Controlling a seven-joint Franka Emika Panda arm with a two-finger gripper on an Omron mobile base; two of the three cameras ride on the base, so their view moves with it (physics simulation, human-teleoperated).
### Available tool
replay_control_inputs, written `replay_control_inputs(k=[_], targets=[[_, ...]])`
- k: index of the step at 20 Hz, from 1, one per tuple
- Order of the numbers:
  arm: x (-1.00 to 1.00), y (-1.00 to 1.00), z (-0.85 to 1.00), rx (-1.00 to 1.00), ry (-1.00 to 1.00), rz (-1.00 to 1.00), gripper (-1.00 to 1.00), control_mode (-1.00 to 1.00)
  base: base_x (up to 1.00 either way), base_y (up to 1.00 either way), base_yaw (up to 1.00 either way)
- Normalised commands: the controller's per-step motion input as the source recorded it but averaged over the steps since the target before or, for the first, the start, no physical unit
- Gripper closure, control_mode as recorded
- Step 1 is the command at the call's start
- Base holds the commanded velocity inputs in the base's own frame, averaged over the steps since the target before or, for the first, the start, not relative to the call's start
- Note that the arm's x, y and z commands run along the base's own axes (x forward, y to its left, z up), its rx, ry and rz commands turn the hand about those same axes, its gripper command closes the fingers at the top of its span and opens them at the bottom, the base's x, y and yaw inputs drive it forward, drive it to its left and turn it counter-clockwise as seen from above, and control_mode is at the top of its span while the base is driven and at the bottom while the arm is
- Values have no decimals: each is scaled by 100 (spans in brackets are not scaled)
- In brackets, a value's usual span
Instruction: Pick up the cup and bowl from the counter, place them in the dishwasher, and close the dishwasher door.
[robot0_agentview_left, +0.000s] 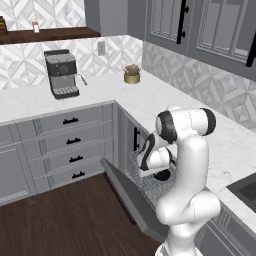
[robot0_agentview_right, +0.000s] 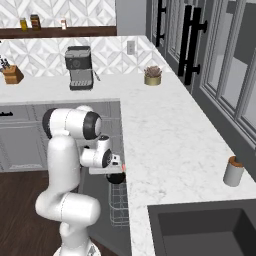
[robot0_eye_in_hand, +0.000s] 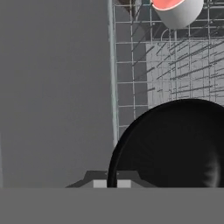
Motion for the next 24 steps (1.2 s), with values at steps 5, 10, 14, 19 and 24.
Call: replay_control_inputs(k=[5, 10, 14, 19, 24], targets=[[21, -7, -72, -9, 1, 0, 100, -100, 0, 0, 0], [13, -10, -54, -6, 0, 0, 100, -100, 0, 0, 0], [8, 0, -43, -5, 0, 0, 100, -100, 0, 0, 0], [3, 1, -46, -4, 1, 0, 100, -100, 0, 0, 0], [-4, 44, -27, -7, -2, 0, -100, -100, 0, 0, 0]])
